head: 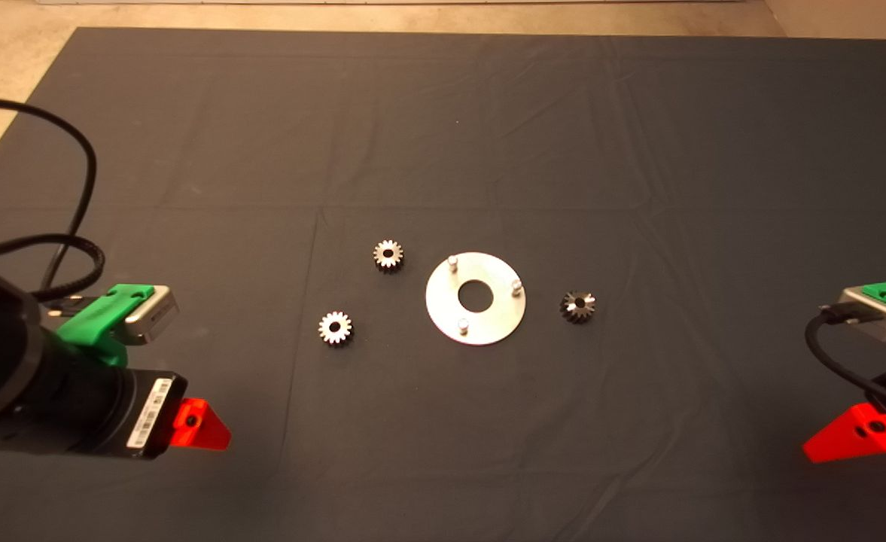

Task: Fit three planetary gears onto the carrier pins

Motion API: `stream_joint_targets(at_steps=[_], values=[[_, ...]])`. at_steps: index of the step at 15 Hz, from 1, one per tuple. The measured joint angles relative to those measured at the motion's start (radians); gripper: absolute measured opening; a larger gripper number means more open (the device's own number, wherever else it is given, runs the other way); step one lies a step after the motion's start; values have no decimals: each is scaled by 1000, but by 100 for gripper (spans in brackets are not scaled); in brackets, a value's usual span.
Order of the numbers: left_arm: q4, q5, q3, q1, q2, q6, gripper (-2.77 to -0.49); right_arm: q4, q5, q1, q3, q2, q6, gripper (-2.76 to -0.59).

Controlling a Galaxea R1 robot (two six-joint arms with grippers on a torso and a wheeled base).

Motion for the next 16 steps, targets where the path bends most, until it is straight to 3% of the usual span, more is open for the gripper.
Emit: stream_joint_targets(at_steps=[7, 10, 12, 16], values=[[0, 0, 0, 0, 3, 3, -50, 0, 0, 0, 0, -18, 0, -60], [4, 0, -17, 0, 27, 46, -50, 0, 0, 0, 0, -20, 0, -60], [8, 0, -94, 4, 58, 100, -50, 0, -1, 0, 0, -23, 0, -60], [42, 1, -338, 50, 147, 236, -50, 0, 0, 0, 0, -23, 0, -60]])
